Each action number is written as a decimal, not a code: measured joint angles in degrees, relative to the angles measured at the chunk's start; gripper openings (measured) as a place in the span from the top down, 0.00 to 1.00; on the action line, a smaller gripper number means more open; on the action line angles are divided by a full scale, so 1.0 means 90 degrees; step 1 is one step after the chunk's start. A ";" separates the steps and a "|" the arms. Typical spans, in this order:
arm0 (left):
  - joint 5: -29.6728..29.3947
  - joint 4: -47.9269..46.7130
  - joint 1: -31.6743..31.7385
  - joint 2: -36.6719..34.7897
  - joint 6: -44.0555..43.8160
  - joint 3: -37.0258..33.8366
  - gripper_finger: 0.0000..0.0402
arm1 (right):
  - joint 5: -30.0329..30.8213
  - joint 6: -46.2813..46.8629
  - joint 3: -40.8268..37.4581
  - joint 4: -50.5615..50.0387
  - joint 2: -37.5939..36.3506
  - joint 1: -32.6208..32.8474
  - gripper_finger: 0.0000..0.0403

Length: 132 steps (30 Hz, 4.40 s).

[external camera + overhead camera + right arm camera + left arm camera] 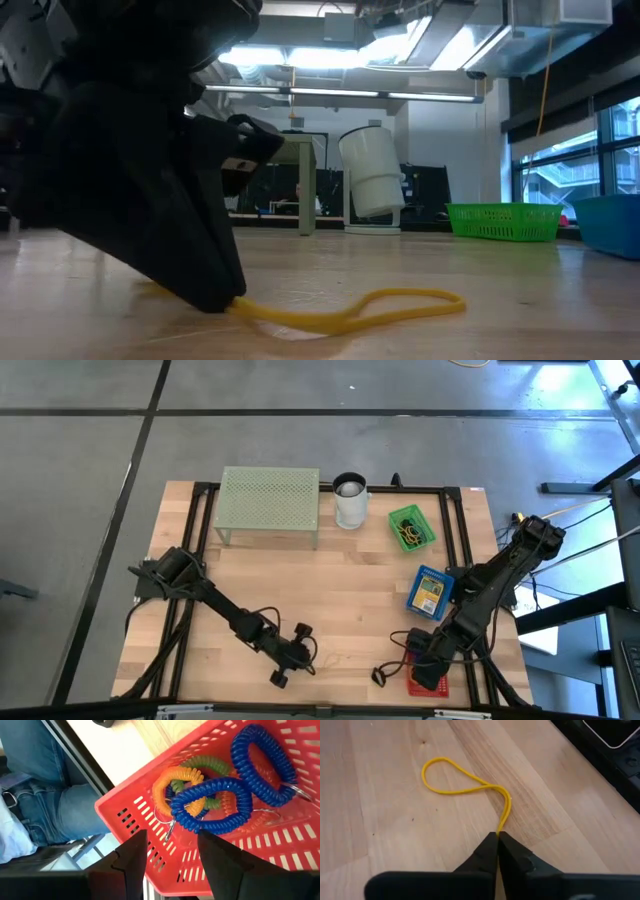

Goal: Pick & Place Office Desk Supplies
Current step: Put the yellow rubber band into the green bin

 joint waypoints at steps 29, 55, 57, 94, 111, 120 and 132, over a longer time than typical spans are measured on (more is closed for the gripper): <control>-0.2993 0.2062 -0.0154 -0.2181 0.3094 -0.0017 1.00 | 0.1590 -0.0816 -0.0002 0.0610 -0.0900 0.0000 0.56; -0.2222 0.3872 -0.0151 -0.2191 0.4115 -0.0012 1.00 | 0.5266 -0.6919 0.0000 0.3929 -0.1155 -0.1190 0.56; -0.2222 0.3872 -0.0151 -0.2191 0.4115 -0.0012 1.00 | 0.4911 -0.7096 0.0000 0.4181 -0.1100 -0.1345 0.56; -0.2268 0.3676 0.0340 -0.2198 0.3423 -0.0012 0.99 | 0.2733 -0.9399 0.0000 0.7104 0.0345 -0.2120 0.57; -0.1996 0.3629 0.0345 -0.2198 0.3088 -0.0012 0.97 | 0.2733 -0.9151 0.0000 0.7079 0.0345 -0.2120 0.98; -0.1953 0.3350 0.0248 -0.2198 0.2939 -0.0010 0.75 | 0.3097 -0.8828 0.0000 0.6710 0.0267 -0.2181 0.99; -0.1957 0.3367 0.0248 -0.2198 0.2940 -0.0010 0.68 | 0.4951 -0.7050 0.0002 0.2394 -0.1212 -0.3120 1.00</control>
